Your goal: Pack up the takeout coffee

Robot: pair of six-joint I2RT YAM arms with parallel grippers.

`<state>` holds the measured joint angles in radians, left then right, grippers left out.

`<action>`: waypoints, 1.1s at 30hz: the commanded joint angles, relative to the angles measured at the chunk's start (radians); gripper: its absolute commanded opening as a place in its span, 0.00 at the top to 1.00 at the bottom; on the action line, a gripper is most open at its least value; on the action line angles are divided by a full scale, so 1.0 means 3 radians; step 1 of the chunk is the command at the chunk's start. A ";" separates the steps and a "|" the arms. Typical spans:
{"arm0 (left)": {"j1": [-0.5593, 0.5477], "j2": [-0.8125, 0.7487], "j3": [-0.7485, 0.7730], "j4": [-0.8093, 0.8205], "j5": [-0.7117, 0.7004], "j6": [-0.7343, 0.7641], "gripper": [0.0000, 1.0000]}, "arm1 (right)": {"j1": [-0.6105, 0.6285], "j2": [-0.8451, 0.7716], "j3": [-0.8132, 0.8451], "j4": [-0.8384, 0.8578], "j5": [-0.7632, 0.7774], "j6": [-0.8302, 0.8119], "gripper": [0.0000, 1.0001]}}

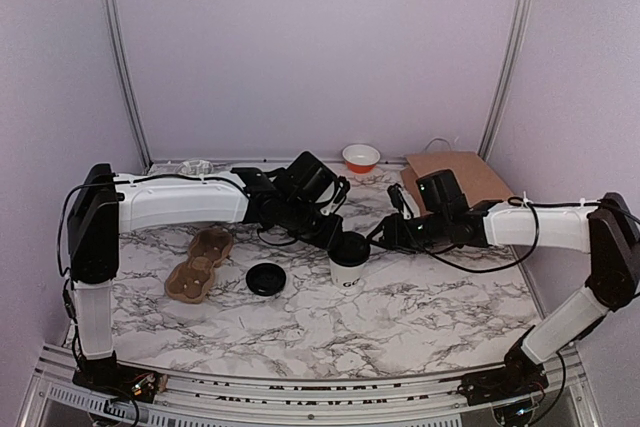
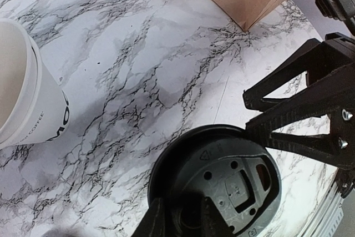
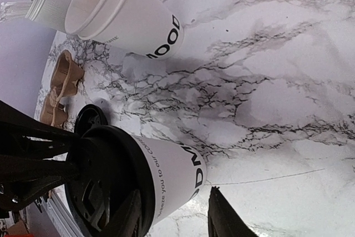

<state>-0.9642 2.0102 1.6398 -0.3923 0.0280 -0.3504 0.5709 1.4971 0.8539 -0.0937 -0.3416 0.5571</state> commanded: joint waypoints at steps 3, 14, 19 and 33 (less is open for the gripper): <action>0.0006 0.0045 0.0147 -0.0230 -0.0068 0.0088 0.74 | 0.0045 -0.0127 0.0213 -0.0391 0.0216 0.0005 0.62; -0.0003 -0.0134 0.0191 -0.0365 -0.0073 0.0060 0.71 | 0.0050 -0.0168 0.0262 -0.0388 0.0194 -0.0008 0.61; -0.0068 -0.0126 0.0132 -0.0350 0.0007 -0.0035 0.72 | 0.0087 -0.0154 0.0272 -0.0410 0.0127 -0.0052 0.61; -0.0110 0.0022 0.0085 -0.0326 -0.0093 -0.0136 0.72 | 0.0296 -0.0060 0.0100 -0.0315 0.0091 0.0051 0.61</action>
<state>-0.9928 2.0041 1.6840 -0.4770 0.0105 -0.3817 0.6334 1.4731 0.8883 -0.2039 -0.3046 0.5514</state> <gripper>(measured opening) 0.278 0.394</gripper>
